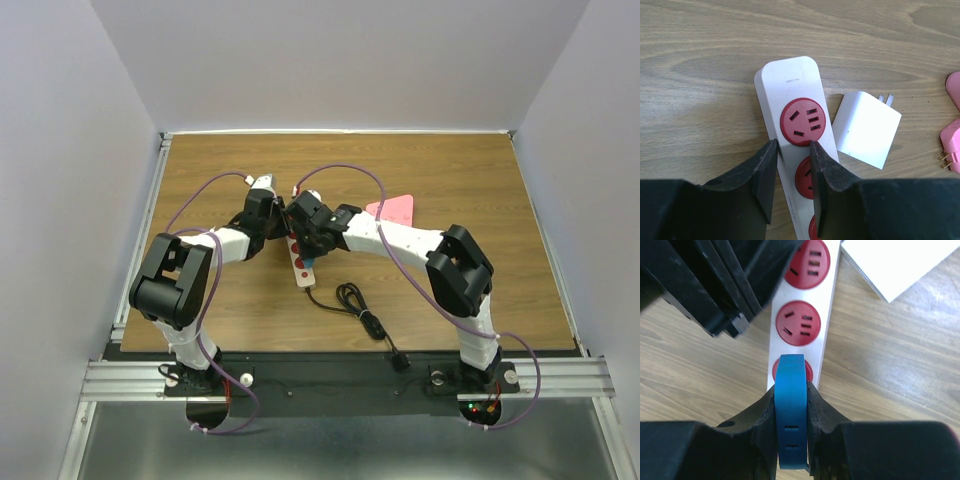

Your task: Insert the plug

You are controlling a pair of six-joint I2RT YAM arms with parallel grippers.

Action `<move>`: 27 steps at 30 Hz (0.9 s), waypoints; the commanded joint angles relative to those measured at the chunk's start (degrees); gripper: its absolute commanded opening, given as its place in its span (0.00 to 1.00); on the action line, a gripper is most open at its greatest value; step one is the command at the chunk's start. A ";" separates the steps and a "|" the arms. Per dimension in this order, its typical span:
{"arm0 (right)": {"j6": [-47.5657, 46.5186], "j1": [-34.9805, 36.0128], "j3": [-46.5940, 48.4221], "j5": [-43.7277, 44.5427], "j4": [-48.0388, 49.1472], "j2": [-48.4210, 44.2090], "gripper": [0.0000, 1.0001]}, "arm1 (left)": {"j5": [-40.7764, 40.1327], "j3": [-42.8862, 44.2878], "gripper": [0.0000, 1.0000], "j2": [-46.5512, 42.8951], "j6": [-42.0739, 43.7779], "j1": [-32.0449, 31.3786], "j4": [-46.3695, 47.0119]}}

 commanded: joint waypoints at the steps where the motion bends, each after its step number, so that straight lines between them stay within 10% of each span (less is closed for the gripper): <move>1: 0.99 0.64 1.93 2.80 -2.16 -0.30 0.01 | -0.09 0.96 0.28 1.91 1.88 0.07 -0.58; 27: 0.82 1.08 4.21 7.02 -5.24 1.28 0.00 | 0.70 0.96 0.24 2.26 1.88 0.07 -0.41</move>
